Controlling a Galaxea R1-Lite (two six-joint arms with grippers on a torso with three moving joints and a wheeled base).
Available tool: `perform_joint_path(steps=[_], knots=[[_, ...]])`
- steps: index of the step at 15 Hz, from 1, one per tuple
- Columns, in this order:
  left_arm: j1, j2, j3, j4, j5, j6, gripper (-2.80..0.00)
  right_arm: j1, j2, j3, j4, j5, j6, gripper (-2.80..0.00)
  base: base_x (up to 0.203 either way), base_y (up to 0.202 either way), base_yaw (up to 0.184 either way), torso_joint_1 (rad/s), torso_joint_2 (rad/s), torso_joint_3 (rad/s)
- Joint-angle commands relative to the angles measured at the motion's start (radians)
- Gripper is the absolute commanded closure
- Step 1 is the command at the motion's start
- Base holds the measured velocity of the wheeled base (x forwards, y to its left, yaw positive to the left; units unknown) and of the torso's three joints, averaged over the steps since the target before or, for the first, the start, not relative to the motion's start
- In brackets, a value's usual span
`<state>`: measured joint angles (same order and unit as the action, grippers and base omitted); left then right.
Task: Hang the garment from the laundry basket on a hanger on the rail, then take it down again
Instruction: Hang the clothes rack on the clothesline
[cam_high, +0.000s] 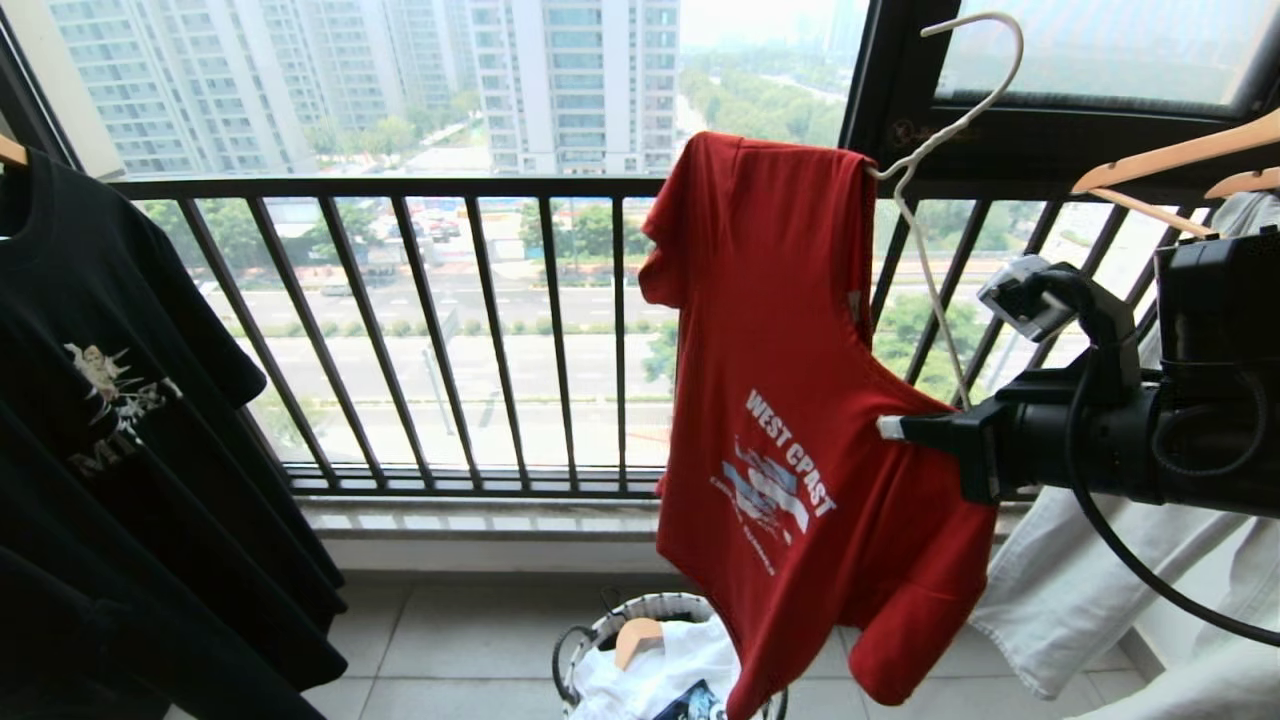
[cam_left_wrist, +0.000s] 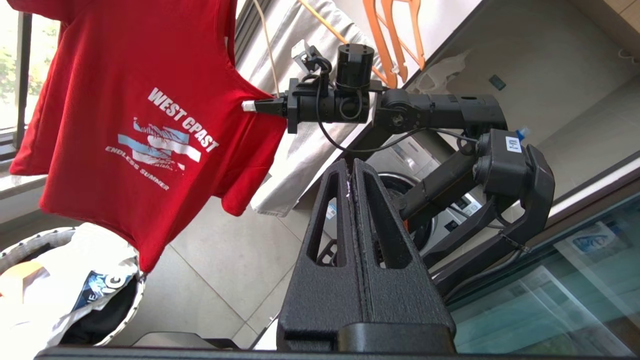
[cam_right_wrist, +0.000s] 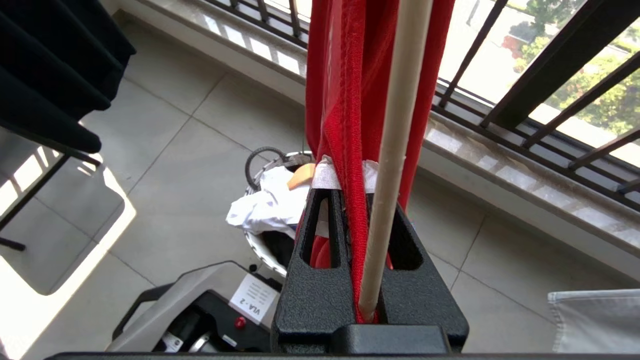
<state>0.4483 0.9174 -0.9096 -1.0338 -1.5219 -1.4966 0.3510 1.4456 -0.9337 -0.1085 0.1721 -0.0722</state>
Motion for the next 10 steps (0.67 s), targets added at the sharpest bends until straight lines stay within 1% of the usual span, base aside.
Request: perform_joint_path(steps=[1, 4, 5, 7, 10], knots=[[0.000, 0.003, 0.003, -0.006, -0.008, -0.007, 0.00, 0.009, -0.013, 0.008, -0.003, -0.051, 0.000, 0.00, 0.000, 0.000, 0.000, 0.000, 0.00, 0.000], [-0.001, -0.008, 0.015, -0.008, -0.008, 0.010, 0.00, 0.016, -0.043, -0.012, -0.008, -0.070, -0.004, 0.00, 0.000, 0.000, 0.000, 0.000, 0.00, 0.000], [0.000, -0.011, 0.020, -0.008, -0.008, 0.015, 0.00, 0.036, -0.041, -0.029, -0.008, -0.088, -0.006, 0.00, 0.000, 0.000, 0.000, 0.000, 0.00, 0.000], [-0.002, -0.017, 0.026, -0.008, -0.008, 0.021, 0.00, 0.099, -0.020, -0.072, -0.005, -0.161, -0.009, 0.00, 0.000, 0.000, 0.000, 0.000, 0.00, 0.000], [-0.001, -0.017, 0.026, -0.008, -0.008, 0.022, 0.00, 0.179, 0.029, -0.148, -0.001, -0.249, -0.020, 0.00, 0.000, 0.000, 0.000, 0.000, 0.00, 0.000]])
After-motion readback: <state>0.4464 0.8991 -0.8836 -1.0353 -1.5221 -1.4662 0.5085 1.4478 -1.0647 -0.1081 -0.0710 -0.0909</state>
